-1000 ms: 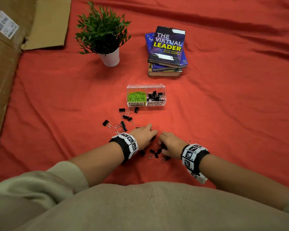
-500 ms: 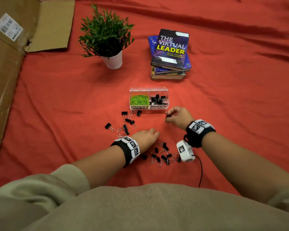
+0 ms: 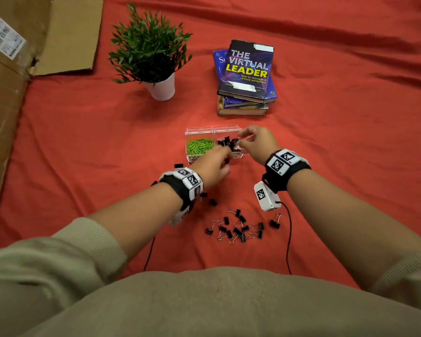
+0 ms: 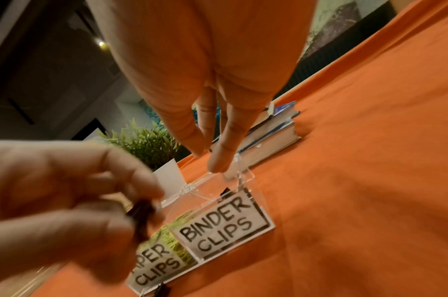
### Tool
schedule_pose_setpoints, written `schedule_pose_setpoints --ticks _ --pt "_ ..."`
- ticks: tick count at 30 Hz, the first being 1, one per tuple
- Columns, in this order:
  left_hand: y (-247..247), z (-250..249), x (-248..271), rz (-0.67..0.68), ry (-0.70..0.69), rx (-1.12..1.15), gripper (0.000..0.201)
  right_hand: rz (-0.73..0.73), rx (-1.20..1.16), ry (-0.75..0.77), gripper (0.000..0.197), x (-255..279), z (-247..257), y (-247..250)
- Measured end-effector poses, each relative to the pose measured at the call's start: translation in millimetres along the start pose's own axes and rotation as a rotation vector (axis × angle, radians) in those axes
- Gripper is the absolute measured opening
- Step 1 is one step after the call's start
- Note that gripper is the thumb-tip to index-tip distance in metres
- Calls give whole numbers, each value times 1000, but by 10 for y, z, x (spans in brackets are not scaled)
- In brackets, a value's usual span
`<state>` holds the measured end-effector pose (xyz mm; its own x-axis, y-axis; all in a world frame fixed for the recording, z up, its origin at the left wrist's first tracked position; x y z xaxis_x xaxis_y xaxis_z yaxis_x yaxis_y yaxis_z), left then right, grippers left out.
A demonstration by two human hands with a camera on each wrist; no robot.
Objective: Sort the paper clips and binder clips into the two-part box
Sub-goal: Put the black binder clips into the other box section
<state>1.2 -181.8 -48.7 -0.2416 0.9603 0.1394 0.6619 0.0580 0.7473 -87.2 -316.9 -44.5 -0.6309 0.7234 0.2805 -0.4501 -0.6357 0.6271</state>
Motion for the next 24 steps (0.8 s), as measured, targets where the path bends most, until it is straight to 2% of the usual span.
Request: schedule_pose_setpoints --ticks 3,5,10,13,18,21,24 --pt "136 -31 -288 -77 1 35 25 -22 23 -44 12 129 -222 105" --pt "149 -36 -432 -68 8 14 25 47 144 -72 12 293 -404 155" --pt "-12 17 -481 58 44 -88 28 534 541 -68 15 846 -761 98" --pt "-54 16 -447 81 38 -102 29 658 686 -29 29 1081 -897 52" --pt "-59 -18 -404 117 39 -145 33 675 786 66 27 1304 -996 -18" --pt "-53 -57 -356 112 14 -159 39 638 692 128 19 1348 -998 -62" --pt "-44 -157 -229 32 -29 -195 40 552 565 130 18 1352 -996 -85"
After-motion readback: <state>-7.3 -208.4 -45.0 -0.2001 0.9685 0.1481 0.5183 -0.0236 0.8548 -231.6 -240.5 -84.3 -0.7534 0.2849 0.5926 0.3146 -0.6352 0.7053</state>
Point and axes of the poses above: each hand's wrist, its own x-axis away from the middle knuckle, its own y-axis out of the back of the hand, z = x × y, the point moved 2 cm from there along -x, towards the middle knuckle, and after that the axes turned 2 degrees about x, right-handed, at the moved point
